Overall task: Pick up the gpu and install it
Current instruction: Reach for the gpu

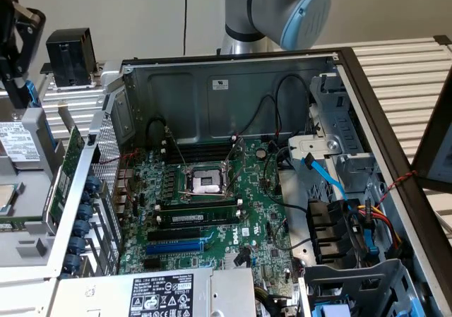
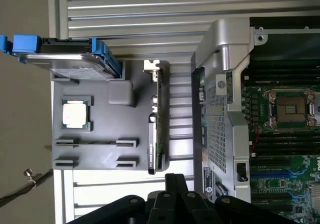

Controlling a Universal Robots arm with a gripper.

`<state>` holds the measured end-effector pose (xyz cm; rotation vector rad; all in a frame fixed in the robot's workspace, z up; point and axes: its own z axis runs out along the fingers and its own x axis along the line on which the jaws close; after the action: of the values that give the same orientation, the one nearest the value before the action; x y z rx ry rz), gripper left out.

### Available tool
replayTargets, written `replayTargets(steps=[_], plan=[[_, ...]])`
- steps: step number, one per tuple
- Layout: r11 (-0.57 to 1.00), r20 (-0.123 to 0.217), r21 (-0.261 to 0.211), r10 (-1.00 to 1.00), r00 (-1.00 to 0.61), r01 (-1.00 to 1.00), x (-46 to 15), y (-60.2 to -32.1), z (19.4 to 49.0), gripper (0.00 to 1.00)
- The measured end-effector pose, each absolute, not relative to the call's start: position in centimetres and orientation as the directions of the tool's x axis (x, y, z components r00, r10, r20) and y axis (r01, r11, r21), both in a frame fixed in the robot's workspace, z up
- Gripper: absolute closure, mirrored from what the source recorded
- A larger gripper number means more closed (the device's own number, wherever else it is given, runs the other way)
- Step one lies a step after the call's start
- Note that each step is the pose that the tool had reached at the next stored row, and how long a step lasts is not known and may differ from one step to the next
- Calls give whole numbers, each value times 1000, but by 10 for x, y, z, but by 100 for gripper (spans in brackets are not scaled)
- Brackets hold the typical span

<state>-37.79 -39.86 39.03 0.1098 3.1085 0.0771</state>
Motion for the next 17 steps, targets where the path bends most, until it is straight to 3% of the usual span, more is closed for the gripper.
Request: replayTargets(steps=[7,17], plan=[[996,-57,56,73,-996,70,-391,-393,389,89],[995,-57,67,74,-996,71,-404,-380,382,89]])
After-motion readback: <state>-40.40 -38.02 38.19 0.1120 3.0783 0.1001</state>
